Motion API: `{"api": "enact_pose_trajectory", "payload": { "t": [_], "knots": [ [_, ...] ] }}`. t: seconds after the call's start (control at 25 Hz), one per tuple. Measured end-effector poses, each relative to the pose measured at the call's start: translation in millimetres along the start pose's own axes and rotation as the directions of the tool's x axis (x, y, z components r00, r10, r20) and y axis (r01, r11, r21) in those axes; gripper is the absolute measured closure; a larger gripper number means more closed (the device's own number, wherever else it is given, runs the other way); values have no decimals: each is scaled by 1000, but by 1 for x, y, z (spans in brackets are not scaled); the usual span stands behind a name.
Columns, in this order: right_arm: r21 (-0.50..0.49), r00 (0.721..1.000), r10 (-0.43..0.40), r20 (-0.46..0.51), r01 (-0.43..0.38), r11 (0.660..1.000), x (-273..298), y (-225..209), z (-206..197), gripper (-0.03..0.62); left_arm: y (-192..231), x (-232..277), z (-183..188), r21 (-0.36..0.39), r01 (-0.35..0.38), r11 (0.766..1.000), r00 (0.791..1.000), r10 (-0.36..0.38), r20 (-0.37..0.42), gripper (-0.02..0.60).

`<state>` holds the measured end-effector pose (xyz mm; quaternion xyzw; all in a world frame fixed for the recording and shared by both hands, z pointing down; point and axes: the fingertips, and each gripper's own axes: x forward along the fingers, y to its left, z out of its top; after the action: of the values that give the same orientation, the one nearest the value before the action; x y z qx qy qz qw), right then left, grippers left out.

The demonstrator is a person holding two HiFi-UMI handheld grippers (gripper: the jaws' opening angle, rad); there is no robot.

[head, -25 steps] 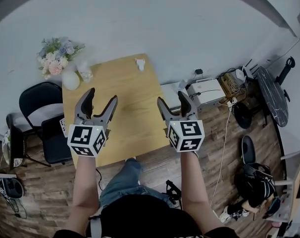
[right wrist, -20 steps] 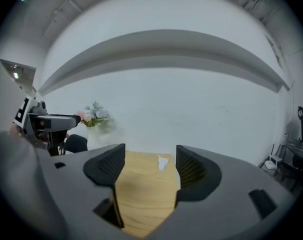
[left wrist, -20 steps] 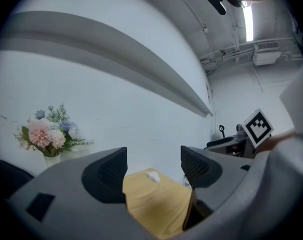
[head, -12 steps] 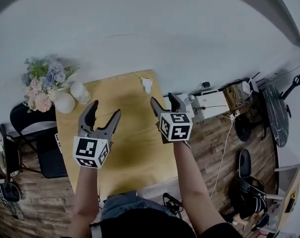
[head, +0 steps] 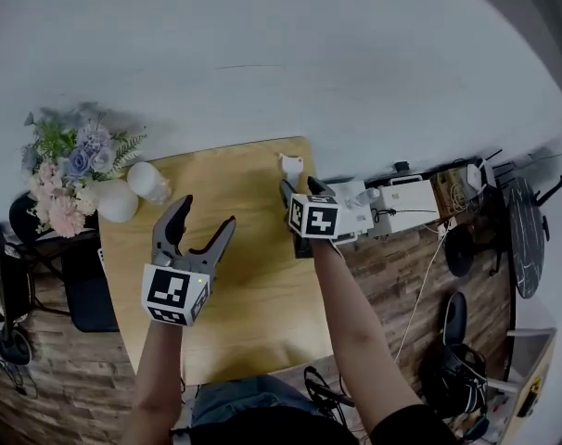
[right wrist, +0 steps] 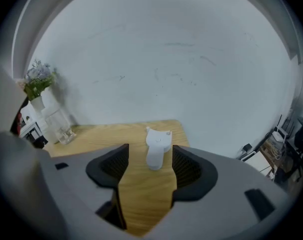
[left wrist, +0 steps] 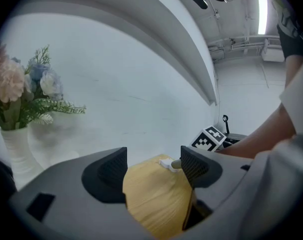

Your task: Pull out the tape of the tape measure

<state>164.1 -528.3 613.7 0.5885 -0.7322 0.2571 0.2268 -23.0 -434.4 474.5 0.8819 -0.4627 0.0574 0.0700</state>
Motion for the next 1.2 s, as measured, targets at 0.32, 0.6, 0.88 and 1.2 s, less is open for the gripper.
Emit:
{"api": "enact_pose_trajectory", "payload": {
  "t": [0.32,0.6,0.88,1.2],
  "knots": [
    [31,990,-78,-118,82,996,39,-11,-16,326,5,0,-14,-2,-22,1000,999,22,-37,241],
    [47,993,-80,-92,85,995,32,-26,-14,453,7,-9,-13,9,-47,999,998,47,-30,244],
    [-65,999,-9,-34,6,998,-6,-10,0,453,-9,-17,2,28,-52,998,998,53,-23,245],
    [-145,997,72,37,-66,987,-76,12,23,453,-47,-41,34,75,-70,995,996,66,52,255]
  ]
}}
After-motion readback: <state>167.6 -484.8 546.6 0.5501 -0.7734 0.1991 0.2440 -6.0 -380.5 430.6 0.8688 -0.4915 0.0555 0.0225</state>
